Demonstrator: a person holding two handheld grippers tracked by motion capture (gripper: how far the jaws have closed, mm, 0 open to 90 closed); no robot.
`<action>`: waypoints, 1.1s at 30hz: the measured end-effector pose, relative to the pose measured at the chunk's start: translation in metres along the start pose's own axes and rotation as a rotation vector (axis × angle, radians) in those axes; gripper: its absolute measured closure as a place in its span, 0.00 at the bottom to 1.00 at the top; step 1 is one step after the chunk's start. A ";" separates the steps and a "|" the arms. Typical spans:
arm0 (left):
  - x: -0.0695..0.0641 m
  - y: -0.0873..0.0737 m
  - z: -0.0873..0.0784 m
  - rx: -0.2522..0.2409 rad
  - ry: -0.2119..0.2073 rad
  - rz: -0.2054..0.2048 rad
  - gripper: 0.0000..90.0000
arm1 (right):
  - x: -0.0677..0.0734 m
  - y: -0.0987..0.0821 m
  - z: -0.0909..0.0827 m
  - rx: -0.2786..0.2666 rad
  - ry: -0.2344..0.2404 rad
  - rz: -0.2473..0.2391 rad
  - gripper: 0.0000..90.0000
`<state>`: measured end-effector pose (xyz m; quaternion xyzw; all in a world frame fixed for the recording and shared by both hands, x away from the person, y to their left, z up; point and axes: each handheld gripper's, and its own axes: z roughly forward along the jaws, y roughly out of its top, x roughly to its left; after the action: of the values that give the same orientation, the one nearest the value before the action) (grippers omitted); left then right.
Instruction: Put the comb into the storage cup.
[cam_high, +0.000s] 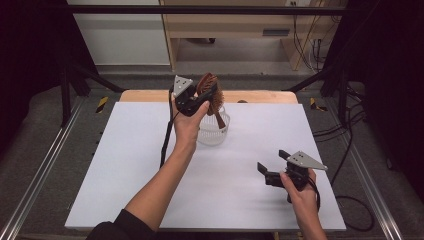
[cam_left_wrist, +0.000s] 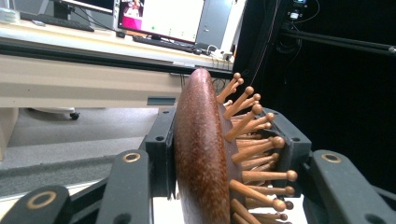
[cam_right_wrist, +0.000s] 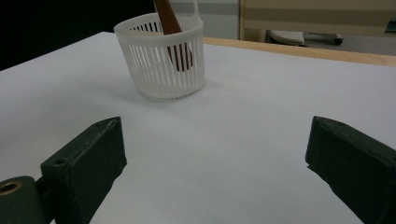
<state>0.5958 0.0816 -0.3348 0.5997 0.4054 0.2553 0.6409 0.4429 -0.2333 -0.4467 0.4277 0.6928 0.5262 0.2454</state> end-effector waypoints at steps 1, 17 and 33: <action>0.000 -0.001 0.000 0.002 -0.001 0.000 0.57 | 0.000 0.000 0.000 0.001 0.002 -0.003 0.06; 0.004 -0.015 0.003 0.009 0.017 -0.009 0.57 | 0.000 -0.001 0.001 0.012 0.008 -0.005 0.06; 0.004 -0.022 0.004 0.015 0.019 -0.010 0.57 | 0.001 -0.001 0.001 0.012 0.007 -0.007 0.06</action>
<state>0.5978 0.0794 -0.3575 0.6001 0.4165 0.2549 0.6336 0.4431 -0.2319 -0.4484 0.4248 0.6984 0.5226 0.2422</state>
